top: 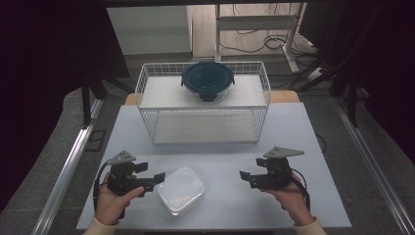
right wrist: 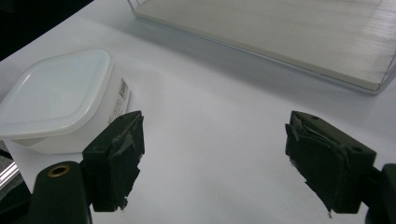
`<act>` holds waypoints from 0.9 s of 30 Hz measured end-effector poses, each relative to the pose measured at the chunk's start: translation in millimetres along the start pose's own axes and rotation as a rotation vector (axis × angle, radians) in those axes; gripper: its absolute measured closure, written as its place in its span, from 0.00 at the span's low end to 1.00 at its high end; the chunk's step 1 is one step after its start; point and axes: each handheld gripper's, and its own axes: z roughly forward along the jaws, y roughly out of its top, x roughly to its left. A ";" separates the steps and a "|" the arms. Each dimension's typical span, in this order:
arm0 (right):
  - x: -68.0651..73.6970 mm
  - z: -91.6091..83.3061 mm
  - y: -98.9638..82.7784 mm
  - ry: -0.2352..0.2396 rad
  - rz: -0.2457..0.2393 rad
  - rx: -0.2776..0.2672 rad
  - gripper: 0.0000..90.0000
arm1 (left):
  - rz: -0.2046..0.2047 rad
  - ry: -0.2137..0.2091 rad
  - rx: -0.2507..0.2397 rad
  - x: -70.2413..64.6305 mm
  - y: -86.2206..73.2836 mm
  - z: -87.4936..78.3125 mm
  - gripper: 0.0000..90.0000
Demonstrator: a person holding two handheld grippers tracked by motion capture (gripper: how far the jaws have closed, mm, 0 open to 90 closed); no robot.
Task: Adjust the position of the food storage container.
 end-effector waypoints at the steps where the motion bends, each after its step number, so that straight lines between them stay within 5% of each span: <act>1: -0.5 -0.3 -0.1 0.000 0.003 0.001 0.21 | 0.000 0.000 0.000 0.0 0.0 0.0 0.22; 12: -1.7 -2.7 0.9 0.001 0.007 -0.002 0.22 | 0.003 0.031 0.011 11.5 -12.6 -23.3 0.29; 23: -5.4 2.1 -2.2 -0.016 0.019 0.025 0.22 | -0.004 0.044 0.108 23.7 -34.7 -23.4 0.71; 27: -5.6 1.2 -2.2 -0.025 0.018 0.019 0.22 | 0.022 0.015 0.147 19.3 -40.5 -21.2 0.90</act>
